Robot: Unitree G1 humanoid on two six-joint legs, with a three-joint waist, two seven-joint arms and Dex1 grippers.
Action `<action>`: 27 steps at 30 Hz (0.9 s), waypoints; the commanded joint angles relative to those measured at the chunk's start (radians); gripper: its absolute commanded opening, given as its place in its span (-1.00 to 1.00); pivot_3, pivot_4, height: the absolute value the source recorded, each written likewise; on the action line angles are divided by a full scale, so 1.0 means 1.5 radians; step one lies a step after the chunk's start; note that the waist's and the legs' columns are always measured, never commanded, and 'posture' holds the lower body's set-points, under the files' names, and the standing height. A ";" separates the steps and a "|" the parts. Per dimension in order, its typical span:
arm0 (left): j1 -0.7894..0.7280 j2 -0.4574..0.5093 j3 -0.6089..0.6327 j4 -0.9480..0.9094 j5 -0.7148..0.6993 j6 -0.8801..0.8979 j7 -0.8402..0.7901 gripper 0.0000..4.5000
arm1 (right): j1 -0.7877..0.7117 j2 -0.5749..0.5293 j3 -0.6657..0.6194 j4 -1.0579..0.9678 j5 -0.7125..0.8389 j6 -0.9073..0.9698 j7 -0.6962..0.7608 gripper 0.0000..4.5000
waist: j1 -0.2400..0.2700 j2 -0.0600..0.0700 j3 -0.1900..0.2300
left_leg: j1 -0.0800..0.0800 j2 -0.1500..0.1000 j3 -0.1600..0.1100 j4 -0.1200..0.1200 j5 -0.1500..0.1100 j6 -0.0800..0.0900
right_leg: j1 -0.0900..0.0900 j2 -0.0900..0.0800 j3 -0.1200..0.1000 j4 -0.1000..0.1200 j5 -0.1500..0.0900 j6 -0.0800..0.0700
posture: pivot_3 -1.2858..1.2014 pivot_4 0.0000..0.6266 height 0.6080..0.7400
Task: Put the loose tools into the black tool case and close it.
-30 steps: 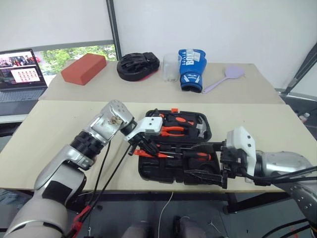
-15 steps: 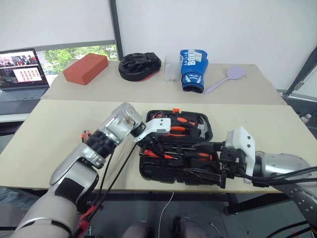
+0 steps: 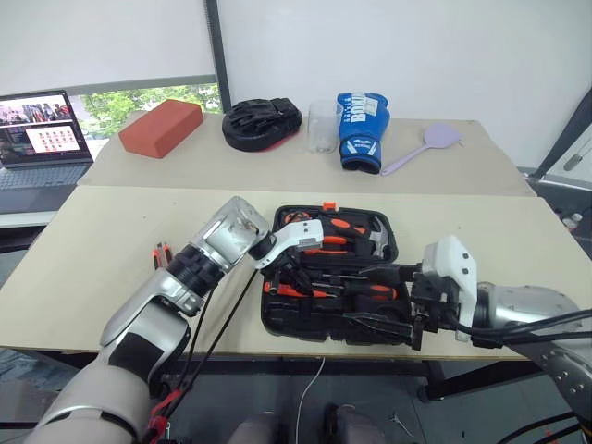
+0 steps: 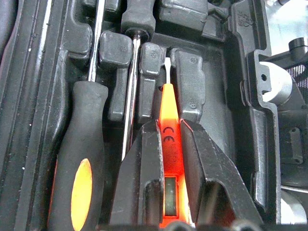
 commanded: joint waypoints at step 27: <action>0.046 0.035 -0.006 -0.067 0.017 -0.157 0.015 -0.90 | -0.016 0.010 -0.024 0.009 0.016 -0.010 -0.012 1.00 | -0.002 0.000 0.000 | 0.000 -0.001 0.000 0.001 0.000 0.000 | 0.000 0.000 0.001 0.000 0.001 0.001 | 0.03 -0.52 1.00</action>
